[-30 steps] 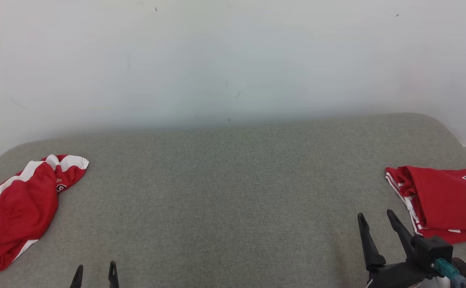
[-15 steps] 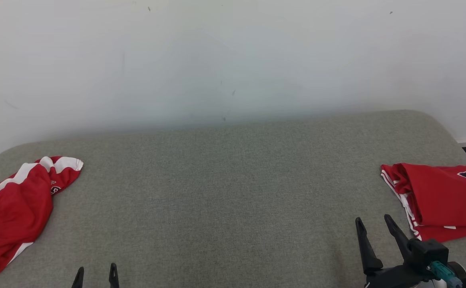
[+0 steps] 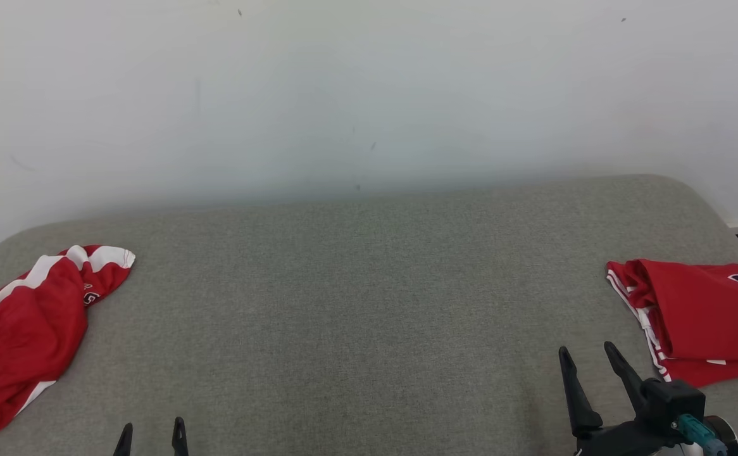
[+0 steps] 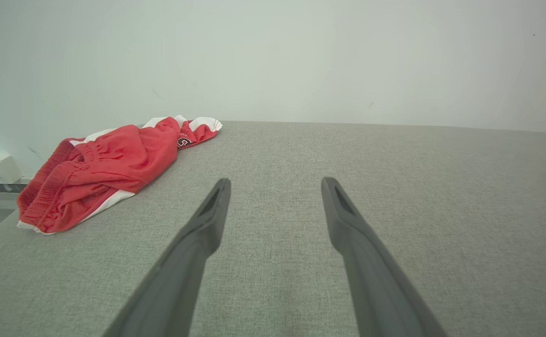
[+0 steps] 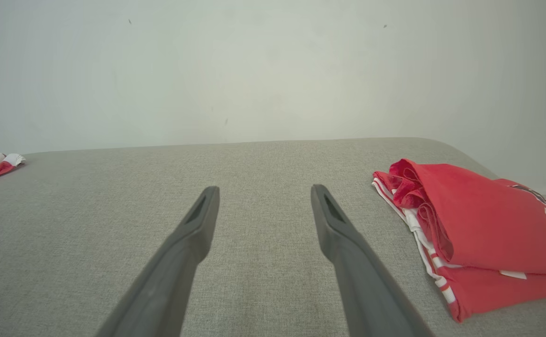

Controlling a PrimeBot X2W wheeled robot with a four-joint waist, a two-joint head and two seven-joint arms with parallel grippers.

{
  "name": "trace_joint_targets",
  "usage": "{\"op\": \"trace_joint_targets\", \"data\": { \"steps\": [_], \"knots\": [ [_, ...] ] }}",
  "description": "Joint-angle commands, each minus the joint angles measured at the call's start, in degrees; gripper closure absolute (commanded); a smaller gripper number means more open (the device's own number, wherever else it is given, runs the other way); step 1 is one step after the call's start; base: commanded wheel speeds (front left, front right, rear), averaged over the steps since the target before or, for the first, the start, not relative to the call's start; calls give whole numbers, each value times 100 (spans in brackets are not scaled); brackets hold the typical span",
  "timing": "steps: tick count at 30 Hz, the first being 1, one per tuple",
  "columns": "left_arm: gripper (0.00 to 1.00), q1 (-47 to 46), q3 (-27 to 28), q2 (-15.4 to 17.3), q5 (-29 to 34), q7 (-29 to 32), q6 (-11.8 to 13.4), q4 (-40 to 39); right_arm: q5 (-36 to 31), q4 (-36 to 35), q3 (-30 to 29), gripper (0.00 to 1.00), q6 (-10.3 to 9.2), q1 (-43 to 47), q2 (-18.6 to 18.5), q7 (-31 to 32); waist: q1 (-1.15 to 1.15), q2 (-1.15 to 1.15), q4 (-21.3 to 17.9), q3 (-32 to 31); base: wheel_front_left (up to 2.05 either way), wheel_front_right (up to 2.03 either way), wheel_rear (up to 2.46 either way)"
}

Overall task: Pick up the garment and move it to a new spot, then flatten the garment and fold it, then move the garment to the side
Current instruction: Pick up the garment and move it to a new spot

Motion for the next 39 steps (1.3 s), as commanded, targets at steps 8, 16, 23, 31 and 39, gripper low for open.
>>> {"op": "trace_joint_targets", "data": {
  "steps": [8, 16, 23, 31, 39],
  "knots": [
    [0, -28, 116, -15, 79, -15, -39, -22, 40, 15, 46, 0, -15, 41, 8, -3, 0, 0, 230, 5, 0, 0, 0],
    [0, -71, 211, 14, 135, -16, -99, 69, 39, 16, 49, 0, -15, 88, 50, -66, 0, 0, 813, -27, 0, 0, 0],
    [0, -62, 310, 59, 191, -15, -138, 126, 46, 74, 133, 0, -15, 64, 129, -97, 0, 0, 1393, -61, 0, 0, 0],
    [0, -53, 393, 118, 221, -16, -153, 139, 83, 157, 210, 0, -16, 133, 216, -149, 0, 0, 1942, -79, 0, 0, 0],
    [0, 6, 462, 183, 251, -15, -192, 95, 128, 241, 291, 0, -15, 151, 283, -208, 0, 0, 2528, -48, 0, 0, 0]
  ]
}}
